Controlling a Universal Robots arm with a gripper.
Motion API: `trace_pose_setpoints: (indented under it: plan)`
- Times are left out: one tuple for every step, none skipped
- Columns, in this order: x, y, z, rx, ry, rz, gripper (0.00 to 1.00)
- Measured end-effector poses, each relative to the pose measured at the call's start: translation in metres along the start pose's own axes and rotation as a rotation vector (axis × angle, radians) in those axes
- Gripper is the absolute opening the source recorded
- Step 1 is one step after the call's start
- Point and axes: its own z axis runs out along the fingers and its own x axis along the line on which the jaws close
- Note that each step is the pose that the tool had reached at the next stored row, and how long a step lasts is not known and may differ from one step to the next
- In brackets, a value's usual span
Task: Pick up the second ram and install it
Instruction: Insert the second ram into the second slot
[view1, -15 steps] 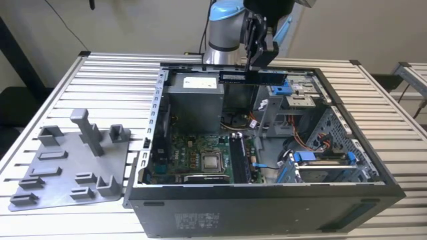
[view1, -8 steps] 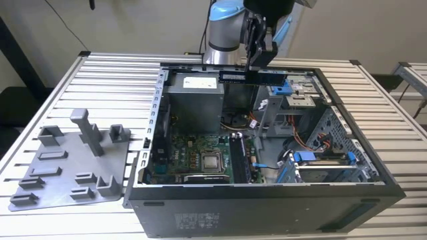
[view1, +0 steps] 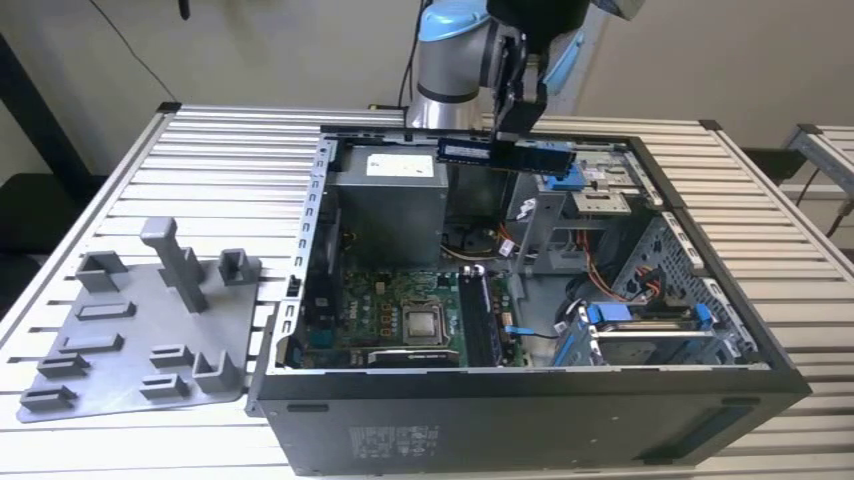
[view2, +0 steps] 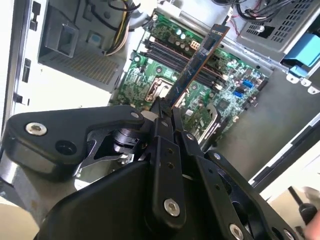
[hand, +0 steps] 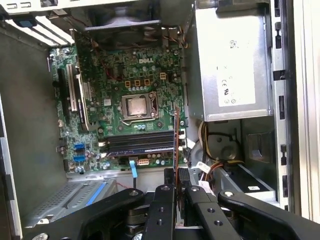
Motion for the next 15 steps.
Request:
trace_pose_setpoints:
  plan:
    - [0.0000,0.0000,0.0000,-0.0001,-0.0003,0.012,0.14]
    - [0.0000,0.0000,0.0000,-0.0003,-0.0005,0.024,0.14]
    - [0.0000,0.0000,0.0000,-0.0004,-0.0009,0.037,0.14]
    - [0.0000,0.0000,0.0000,-0.0006,-0.0011,0.049,0.14]
    - [0.0000,0.0000,0.0001,-0.0008,-0.0015,0.061,0.14]
    - [0.0000,0.0000,0.0001,-0.0009,-0.0017,0.073,0.14]
    - [0.0000,0.0000,0.0001,-0.0011,-0.0021,0.087,0.14]
    - [0.0000,0.0000,0.0001,-0.0012,-0.0023,0.099,0.14]
    - [0.0000,0.0000,0.0002,-0.0014,-0.0026,0.112,0.14]
    - [0.0000,0.0000,0.0002,-0.0016,-0.0029,0.125,0.14]
    - [0.0000,0.0000,0.0002,-0.0017,-0.0032,0.138,0.14]
    - [0.0000,-0.0001,0.0003,-0.0019,-0.0036,0.151,0.14]
    - [0.0000,-0.0001,0.0003,-0.0021,-0.0038,0.164,0.14]
    - [0.0000,-0.0001,0.0003,-0.0022,-0.0041,0.177,0.14]
    - [0.0000,-0.0001,0.0004,-0.0024,-0.0045,0.191,0.14]
